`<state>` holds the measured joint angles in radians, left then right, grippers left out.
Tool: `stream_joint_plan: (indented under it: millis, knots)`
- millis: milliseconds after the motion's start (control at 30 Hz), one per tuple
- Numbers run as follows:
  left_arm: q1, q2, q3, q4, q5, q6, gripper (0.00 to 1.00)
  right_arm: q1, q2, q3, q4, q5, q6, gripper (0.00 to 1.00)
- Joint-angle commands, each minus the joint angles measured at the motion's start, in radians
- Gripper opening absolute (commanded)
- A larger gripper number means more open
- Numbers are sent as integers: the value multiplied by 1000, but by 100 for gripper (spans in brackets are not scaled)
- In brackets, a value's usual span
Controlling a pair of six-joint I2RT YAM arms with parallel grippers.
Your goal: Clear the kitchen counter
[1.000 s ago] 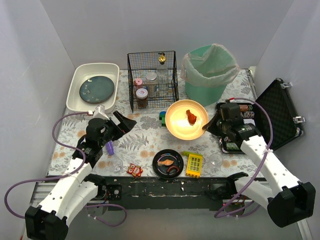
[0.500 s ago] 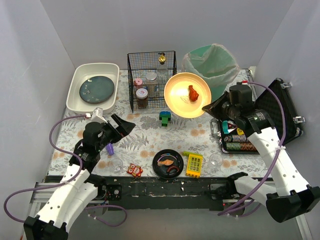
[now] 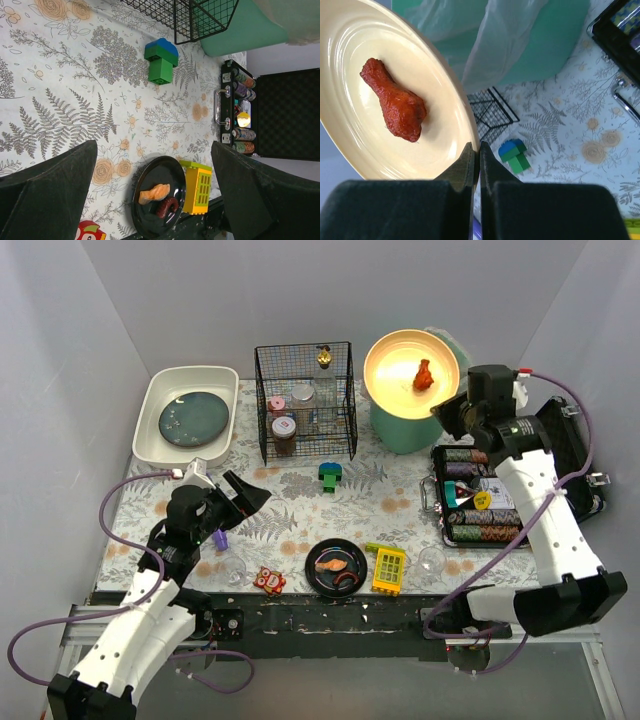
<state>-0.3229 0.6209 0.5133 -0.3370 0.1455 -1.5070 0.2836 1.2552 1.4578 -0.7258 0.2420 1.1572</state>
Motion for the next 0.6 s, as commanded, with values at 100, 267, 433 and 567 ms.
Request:
stream_joint_plan:
  millis: [100,267,433,567]
  knots:
    - [-4,10,16,-10,20,4,98,-118,122,170,12,118,95,1]
    - [-2,17,14,-8,23,8,98,-152,219,246,52,166,58,1]
    - [-4,25,10,-5,26,17,98,-153,329,331,98,246,-62,1]
    - [-2,37,8,-4,29,21,98,-153,385,363,179,293,-154,1]
